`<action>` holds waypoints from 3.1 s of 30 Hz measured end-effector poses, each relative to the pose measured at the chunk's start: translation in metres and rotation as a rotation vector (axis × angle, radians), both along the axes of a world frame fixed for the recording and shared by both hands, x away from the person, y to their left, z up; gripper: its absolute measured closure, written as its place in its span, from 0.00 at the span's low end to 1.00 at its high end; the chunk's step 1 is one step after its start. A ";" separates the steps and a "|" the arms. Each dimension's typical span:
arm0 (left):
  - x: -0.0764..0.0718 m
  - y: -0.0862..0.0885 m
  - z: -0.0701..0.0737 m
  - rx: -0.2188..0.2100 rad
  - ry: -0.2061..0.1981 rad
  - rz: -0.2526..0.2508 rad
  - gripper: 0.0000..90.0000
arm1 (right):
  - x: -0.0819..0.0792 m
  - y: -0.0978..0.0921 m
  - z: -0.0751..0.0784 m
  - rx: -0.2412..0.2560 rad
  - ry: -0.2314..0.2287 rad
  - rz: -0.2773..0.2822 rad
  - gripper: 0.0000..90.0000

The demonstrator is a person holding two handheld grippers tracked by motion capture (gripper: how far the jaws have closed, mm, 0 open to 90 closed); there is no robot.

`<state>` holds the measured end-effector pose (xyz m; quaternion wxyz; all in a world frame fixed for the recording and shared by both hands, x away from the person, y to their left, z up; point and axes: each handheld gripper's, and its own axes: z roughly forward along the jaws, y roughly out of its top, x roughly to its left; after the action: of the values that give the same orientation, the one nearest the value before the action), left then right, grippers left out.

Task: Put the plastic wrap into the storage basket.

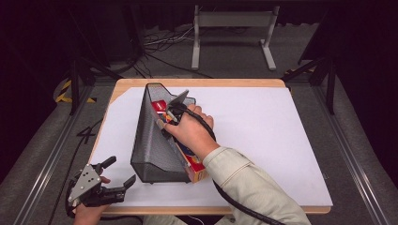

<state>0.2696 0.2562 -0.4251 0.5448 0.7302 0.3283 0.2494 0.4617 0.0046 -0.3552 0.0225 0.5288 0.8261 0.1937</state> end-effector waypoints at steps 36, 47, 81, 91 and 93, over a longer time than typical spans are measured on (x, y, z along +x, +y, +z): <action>0.000 0.000 0.000 -0.004 0.002 0.007 0.09 | -0.034 -0.043 0.053 0.268 -0.438 0.240 0.24; 0.001 0.001 0.000 0.001 0.003 0.006 0.09 | -0.053 -0.064 0.063 0.333 -0.531 0.309 0.23; -0.001 -0.001 0.000 0.013 0.010 0.010 0.09 | -0.093 -0.225 0.072 0.360 -0.613 0.251 0.20; -0.001 -0.002 0.000 0.017 0.015 0.009 0.09 | -0.098 -0.278 0.059 0.336 -0.696 0.251 0.17; -0.001 -0.002 0.000 0.018 0.015 0.006 0.09 | -0.100 -0.287 0.054 0.331 -0.704 0.236 0.17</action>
<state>0.2689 0.2538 -0.4250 0.5350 0.7360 0.3325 0.2483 0.3619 -0.2820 -0.3017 0.1960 0.3281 0.7807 0.4945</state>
